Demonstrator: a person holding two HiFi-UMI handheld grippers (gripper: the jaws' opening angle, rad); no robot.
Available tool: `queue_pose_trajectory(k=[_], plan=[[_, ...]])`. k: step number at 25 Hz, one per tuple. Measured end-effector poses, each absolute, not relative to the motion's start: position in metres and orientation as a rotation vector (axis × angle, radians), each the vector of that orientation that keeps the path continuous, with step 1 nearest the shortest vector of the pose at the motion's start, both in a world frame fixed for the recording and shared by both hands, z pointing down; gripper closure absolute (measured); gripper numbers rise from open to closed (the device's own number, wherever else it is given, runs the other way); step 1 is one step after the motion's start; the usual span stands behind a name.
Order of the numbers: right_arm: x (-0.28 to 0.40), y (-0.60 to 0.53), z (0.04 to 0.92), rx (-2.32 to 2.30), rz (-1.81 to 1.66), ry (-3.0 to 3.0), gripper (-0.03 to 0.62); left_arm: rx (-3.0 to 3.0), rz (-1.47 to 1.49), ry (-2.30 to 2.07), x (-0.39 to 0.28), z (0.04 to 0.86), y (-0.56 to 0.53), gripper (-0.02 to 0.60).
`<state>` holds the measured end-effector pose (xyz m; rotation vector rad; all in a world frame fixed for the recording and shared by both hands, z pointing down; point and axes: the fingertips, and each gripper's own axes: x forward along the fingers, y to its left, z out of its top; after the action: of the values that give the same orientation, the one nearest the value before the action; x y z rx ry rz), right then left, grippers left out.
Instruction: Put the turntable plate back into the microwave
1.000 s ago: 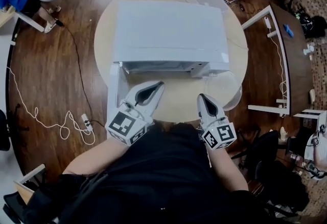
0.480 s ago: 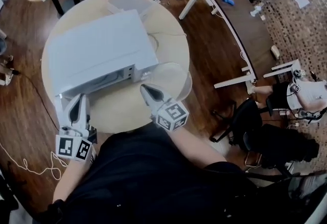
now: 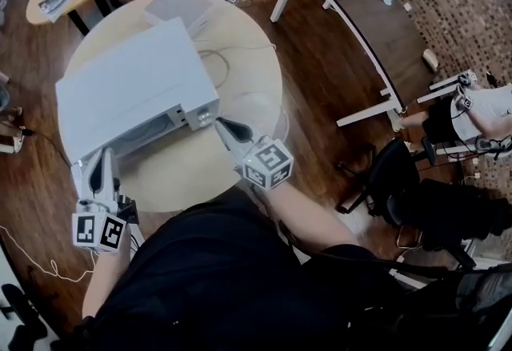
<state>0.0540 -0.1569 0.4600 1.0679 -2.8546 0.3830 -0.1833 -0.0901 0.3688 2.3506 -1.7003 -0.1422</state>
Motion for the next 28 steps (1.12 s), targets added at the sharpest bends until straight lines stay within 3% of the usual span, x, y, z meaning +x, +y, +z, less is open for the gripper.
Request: queue_pose_trajectory(k=[28], plan=[[0.232,-0.162,0.573,1.58,0.829,-2.593,0.592,2.387,0.007,-1.653,-0.124,0.374,-0.105,0.578]])
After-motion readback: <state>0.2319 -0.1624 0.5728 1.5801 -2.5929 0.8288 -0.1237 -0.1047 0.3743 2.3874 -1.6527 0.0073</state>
